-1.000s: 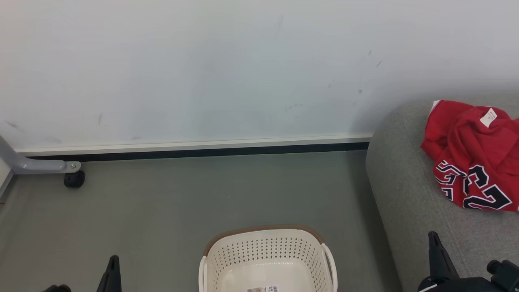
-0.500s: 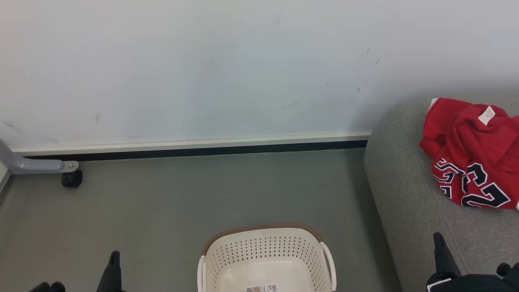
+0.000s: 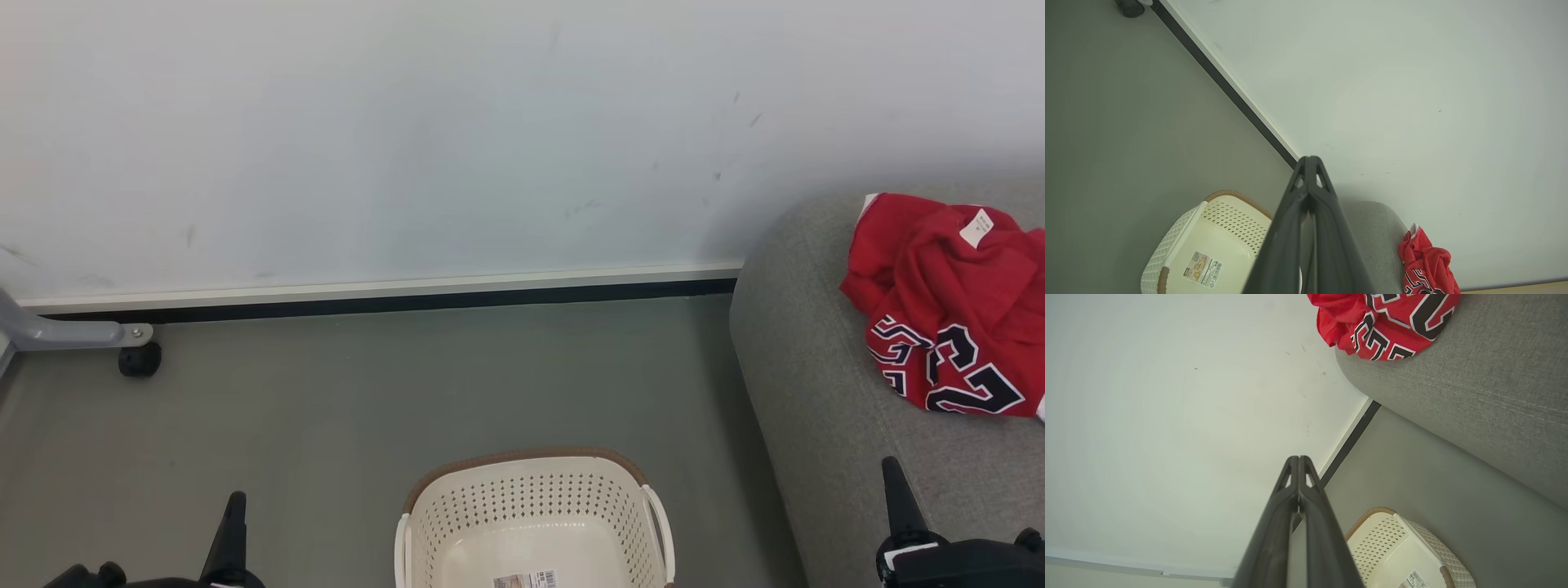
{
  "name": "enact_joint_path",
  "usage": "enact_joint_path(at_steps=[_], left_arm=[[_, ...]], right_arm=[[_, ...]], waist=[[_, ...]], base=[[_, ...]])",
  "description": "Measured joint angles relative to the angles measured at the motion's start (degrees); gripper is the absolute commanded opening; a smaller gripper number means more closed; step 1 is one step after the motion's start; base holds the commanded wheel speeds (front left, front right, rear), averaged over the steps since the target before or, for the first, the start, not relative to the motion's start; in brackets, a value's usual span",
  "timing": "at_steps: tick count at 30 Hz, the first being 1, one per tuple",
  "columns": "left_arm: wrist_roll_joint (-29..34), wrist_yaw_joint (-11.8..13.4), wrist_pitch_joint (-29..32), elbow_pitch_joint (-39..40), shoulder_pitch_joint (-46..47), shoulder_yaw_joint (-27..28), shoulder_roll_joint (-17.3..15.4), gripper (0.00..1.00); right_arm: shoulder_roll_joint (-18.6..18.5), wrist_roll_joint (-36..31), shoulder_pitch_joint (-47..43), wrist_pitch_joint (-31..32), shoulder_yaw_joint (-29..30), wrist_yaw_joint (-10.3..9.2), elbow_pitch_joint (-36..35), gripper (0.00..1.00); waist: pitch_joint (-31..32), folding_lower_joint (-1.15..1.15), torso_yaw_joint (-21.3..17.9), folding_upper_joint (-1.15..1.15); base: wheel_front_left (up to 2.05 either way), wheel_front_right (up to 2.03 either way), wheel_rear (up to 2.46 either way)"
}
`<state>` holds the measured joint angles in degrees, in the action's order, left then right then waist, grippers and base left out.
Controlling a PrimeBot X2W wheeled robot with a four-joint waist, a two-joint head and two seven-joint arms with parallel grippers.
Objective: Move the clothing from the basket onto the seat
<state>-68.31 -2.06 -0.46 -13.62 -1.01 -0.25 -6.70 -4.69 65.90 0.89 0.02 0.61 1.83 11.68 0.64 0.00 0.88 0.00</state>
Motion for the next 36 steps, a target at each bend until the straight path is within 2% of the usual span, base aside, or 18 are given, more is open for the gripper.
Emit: enact_joint_path(at_steps=[36], left_arm=[[-22.99,-4.83,6.93,-3.13,5.55,5.38,4.26,0.00]], right_arm=[[2.12,25.50,3.66,6.47,6.98,4.82,5.39,0.00]], waist=[[-0.75,0.00,-0.88,0.00]], base=[[0.00,0.00,0.00]])
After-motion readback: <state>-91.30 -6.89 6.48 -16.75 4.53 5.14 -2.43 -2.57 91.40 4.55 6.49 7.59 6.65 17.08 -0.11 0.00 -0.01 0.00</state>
